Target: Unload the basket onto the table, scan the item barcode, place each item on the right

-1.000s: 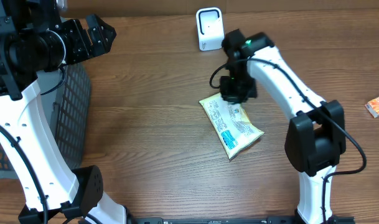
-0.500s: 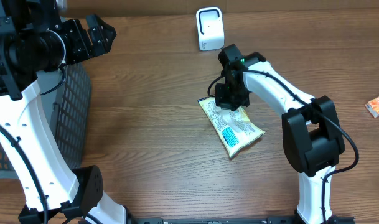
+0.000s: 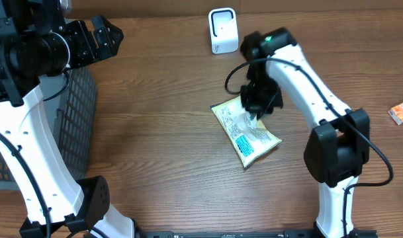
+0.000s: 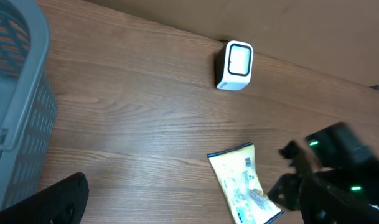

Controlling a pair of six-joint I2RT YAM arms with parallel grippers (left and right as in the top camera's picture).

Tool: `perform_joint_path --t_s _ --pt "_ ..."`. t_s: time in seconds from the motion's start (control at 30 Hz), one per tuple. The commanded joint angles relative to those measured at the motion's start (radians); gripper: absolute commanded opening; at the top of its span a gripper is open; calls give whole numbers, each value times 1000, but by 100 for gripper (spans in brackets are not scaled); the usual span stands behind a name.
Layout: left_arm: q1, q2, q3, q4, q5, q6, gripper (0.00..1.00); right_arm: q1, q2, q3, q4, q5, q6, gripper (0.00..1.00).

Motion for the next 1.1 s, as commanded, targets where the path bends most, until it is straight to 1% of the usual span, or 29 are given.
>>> perform_joint_path --t_s 0.0,0.13,0.17,0.27,0.33,0.43,0.5,0.57,0.7,0.73,0.83,0.9,0.97,1.07 --pt "5 -4 11 2 10 8 100 43 0 -144 84 7 15 20" --pt "5 -4 11 2 10 8 100 45 0 -299 206 51 87 19" --pt "5 -4 11 2 10 8 100 42 0 -334 245 51 86 16" --pt "5 -4 11 2 10 8 100 32 0 -392 325 66 86 16" --pt "5 -4 11 2 10 8 100 26 -1 -381 319 115 97 16" --pt "5 -4 11 2 10 8 100 19 -5 -306 229 218 126 17" --pt "5 -4 11 2 10 8 100 19 -5 -220 142 283 126 23" --pt "5 -4 11 2 10 8 100 23 -5 -140 71 306 124 29" --pt "5 -4 11 2 10 8 100 44 -5 16 -51 292 90 46" --pt "5 -4 11 2 10 8 100 62 -5 42 -60 272 59 53" --pt "5 -4 11 2 10 8 100 110 -2 39 -42 227 10 58" --pt "5 -4 11 2 10 8 100 145 -2 22 -18 232 -5 63" --pt "5 -4 11 2 10 8 100 195 -1 -4 27 248 -40 71" --pt "5 -4 11 2 10 8 100 257 0 -51 98 333 -39 85"
